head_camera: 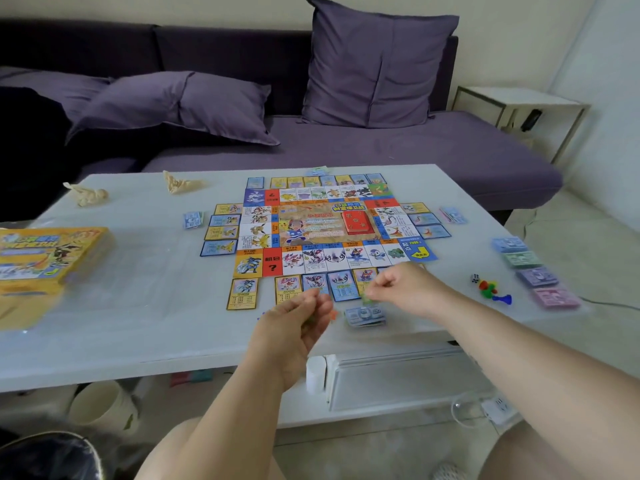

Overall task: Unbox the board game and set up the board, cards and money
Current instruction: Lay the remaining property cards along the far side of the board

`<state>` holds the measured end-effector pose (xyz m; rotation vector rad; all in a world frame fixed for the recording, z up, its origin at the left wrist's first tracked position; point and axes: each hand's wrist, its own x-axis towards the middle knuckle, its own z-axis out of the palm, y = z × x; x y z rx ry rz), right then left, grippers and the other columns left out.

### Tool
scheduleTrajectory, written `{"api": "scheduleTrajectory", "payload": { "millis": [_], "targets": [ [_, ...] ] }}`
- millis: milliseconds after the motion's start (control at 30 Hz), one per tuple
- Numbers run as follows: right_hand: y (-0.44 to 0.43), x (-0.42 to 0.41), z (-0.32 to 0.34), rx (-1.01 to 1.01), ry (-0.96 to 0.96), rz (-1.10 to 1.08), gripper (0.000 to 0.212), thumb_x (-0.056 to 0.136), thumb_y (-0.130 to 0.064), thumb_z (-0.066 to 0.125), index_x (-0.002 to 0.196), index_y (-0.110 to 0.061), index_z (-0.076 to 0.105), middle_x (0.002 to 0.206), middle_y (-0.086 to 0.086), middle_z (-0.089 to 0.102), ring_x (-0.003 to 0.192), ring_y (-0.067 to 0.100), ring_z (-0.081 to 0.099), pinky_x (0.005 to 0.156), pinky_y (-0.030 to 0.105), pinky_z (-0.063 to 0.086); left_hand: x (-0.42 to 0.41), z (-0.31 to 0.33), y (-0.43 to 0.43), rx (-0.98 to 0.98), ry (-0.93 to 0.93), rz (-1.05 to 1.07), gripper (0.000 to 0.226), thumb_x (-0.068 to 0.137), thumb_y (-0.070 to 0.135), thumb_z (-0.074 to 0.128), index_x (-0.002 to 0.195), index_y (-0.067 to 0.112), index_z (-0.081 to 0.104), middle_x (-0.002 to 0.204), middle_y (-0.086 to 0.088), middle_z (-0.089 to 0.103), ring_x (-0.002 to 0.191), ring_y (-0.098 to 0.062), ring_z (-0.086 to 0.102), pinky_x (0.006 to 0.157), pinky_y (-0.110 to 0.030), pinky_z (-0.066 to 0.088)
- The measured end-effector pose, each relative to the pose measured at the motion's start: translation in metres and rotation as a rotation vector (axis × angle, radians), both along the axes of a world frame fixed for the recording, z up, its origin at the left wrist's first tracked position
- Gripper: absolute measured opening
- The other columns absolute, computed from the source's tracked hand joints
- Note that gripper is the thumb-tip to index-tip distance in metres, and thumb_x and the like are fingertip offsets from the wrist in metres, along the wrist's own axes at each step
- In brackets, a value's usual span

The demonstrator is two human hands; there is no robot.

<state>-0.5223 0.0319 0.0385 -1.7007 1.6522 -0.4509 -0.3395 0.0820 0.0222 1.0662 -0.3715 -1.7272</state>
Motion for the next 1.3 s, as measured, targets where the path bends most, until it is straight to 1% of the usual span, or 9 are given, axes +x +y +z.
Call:
{"api": "scheduleTrajectory", "payload": {
  "millis": [133,267,400,733,900,1000,1167,1233,1300],
  "targets": [
    [0.001,0.002,-0.02,-0.063,0.081,0.017,0.007,0.081,-0.024,0.073,0.083,-0.019,0.068,0.081,-0.006,0.067,0.08,0.011,0.064,0.071,0.021,0.048,0.001,0.002,-0.001,0.074,0.131,0.033,0.022,0.094,0.008,0.053,0.111,-0.004,0.06,0.087,-0.014,0.067,0.076,-0.021,0.068,0.059,-0.027,0.059],
    [-0.002,0.001,-0.034,-0.114,0.176,0.005,0.012,0.077,-0.035,0.075,0.078,-0.028,0.066,0.073,-0.015,0.06,0.073,0.007,0.056,0.072,0.029,0.049,0.001,0.003,-0.001,0.073,0.149,0.028,0.03,0.098,-0.004,0.035,0.124,-0.002,0.05,0.097,-0.016,0.068,0.085,-0.023,0.067,0.058,-0.027,0.059],
    [0.001,-0.004,-0.023,-0.253,0.079,-0.065,0.014,0.084,-0.033,0.068,0.074,-0.024,0.064,0.067,-0.015,0.057,0.065,-0.001,0.05,0.059,0.018,0.039,-0.001,0.003,-0.002,0.034,0.083,-0.003,0.032,0.098,-0.005,0.035,0.127,-0.001,0.049,0.098,-0.015,0.068,0.085,-0.021,0.068,0.059,-0.024,0.059],
    [0.006,-0.003,0.029,-0.008,-0.078,0.184,0.007,0.085,-0.034,0.068,0.089,-0.031,0.072,0.094,-0.014,0.07,0.088,-0.004,0.061,0.082,0.016,0.045,-0.032,0.013,-0.022,-0.119,-0.154,-0.298,0.027,0.093,-0.002,0.05,0.118,0.001,0.059,0.085,-0.01,0.073,0.072,-0.012,0.07,0.058,-0.017,0.054],
    [-0.021,-0.022,0.027,0.077,-0.318,0.022,0.006,0.081,-0.024,0.072,0.084,-0.02,0.072,0.068,-0.013,0.064,0.061,0.0,0.053,0.062,0.017,0.038,-0.053,0.025,-0.051,-0.112,-0.223,-0.326,0.014,0.09,0.002,0.055,0.095,0.005,0.068,0.081,-0.009,0.072,0.067,-0.009,0.068,0.051,-0.013,0.051],
    [-0.043,-0.04,0.022,0.177,-0.521,-0.104,0.006,0.08,-0.016,0.072,0.076,-0.015,0.067,0.065,-0.002,0.058,0.06,0.008,0.043,0.054,0.019,0.035,-0.071,0.033,-0.074,-0.138,-0.229,-0.354,0.014,0.09,0.002,0.055,0.093,0.005,0.068,0.076,-0.008,0.072,0.064,-0.008,0.068,0.05,-0.014,0.052],
    [-0.082,-0.078,0.018,0.164,-0.74,-0.243,0.011,0.087,-0.012,0.063,0.076,-0.014,0.063,0.054,-0.008,0.054,0.055,0.007,0.041,0.049,0.017,0.033,-0.101,0.037,-0.12,-0.197,-0.325,-0.356,0.012,0.091,0.003,0.056,0.093,0.006,0.067,0.071,-0.006,0.072,0.058,-0.006,0.066,0.05,-0.014,0.051],
    [-0.105,-0.105,0.015,0.014,-0.65,-0.356,0.009,0.089,-0.015,0.063,0.08,-0.015,0.066,0.057,-0.008,0.056,0.055,0.007,0.041,0.05,0.017,0.032,-0.111,0.037,-0.142,-0.174,-0.306,-0.323,0.009,0.091,0.005,0.057,0.091,0.004,0.066,0.071,-0.005,0.071,0.056,-0.006,0.065,0.049,-0.014,0.051],
    [-0.13,-0.135,0.011,-0.198,-0.349,-0.42,0.005,0.086,-0.019,0.068,0.085,-0.015,0.07,0.064,-0.006,0.059,0.057,0.007,0.044,0.054,0.017,0.034,-0.121,0.036,-0.162,-0.116,-0.233,-0.286,0.011,0.091,0.009,0.057,0.09,0.002,0.065,0.068,-0.006,0.069,0.052,-0.007,0.063,0.046,-0.015,0.051]
  ]
}}
